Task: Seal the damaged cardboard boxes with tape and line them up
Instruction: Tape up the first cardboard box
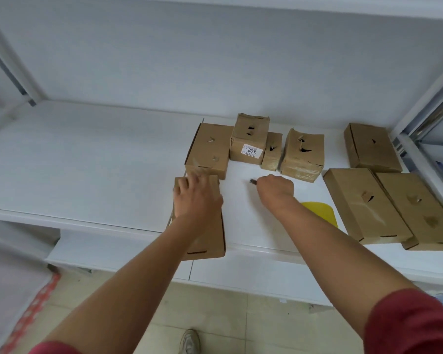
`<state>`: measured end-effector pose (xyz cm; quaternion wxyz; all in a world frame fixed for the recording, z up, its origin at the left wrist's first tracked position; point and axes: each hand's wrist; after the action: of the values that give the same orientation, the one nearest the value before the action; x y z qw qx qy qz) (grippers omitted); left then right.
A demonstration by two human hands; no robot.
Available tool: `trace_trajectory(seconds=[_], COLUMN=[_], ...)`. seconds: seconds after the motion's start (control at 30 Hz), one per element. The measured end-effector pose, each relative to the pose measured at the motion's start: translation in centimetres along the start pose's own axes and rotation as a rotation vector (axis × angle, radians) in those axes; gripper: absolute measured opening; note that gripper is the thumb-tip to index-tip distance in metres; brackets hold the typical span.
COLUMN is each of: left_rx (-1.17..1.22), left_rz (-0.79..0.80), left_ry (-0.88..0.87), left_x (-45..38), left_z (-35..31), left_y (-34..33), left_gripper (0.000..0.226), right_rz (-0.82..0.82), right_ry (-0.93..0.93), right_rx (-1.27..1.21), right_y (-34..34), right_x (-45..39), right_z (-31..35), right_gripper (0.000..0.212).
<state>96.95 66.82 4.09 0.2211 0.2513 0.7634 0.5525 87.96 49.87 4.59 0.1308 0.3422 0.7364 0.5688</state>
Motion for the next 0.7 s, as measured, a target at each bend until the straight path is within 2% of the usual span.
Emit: trace_trajectory(seconds=[0.1, 0.17, 0.3, 0.37, 0.43, 0.5, 0.57, 0.63, 0.7], left_rx=[0.03, 0.087, 0.091, 0.053, -0.018, -0.078, -0.06, 0.148, 0.327], left_rz=[0.191, 0.255, 0.31, 0.343, 0.328, 0.353, 0.407, 0.407, 0.3], left_ry=[0.084, 0.105, -0.075, -0.223, -0.39, -0.528, -0.613, -0.576, -0.421], left_x=[2.0, 2.7, 2.1, 1.7, 1.0, 0.0, -1.2, -2.1, -2.7], left_z=[1.8, 2.3, 3.2, 4.2, 5.5, 6.8, 7.9, 8.9, 9.7], left_y=[-1.0, -1.5, -0.8, -0.3, 0.0, 0.2, 0.4, 0.5, 0.1], left_gripper=[0.087, 0.091, 0.085, 0.084, 0.081, 0.075, 0.071, 0.064, 0.057], right_rz=[0.096, 0.128, 0.077, -0.067, -0.184, -0.172, -0.127, -0.122, -0.139], right_ry=[0.05, 0.064, 0.018, -0.034, -0.058, -0.024, 0.009, -0.006, -0.043], right_rx=[0.061, 0.064, -0.015, -0.233, -0.559, -0.809, -0.86, -0.83, -0.83], right_y=[-0.1, -0.3, -0.3, -0.3, -0.3, -0.7, -1.6, -2.4, -2.9], right_x=[-0.7, -1.0, -1.0, -0.9, -0.2, 0.7, 1.7, 2.3, 2.6], right_z=[0.4, 0.5, 0.6, 1.3, 2.8, 4.7, 6.6, 7.8, 8.3], right_gripper=[0.038, 0.037, 0.029, 0.025, 0.035, 0.044, 0.045, 0.042, 0.044])
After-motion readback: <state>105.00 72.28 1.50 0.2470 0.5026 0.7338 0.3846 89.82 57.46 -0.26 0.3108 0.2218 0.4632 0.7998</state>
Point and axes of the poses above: each hand's wrist, its own x-axis away from the middle knuckle, its own y-axis out of the back of the hand, z = x × y, and after that the axes turned 9 degrees about x, right-handed
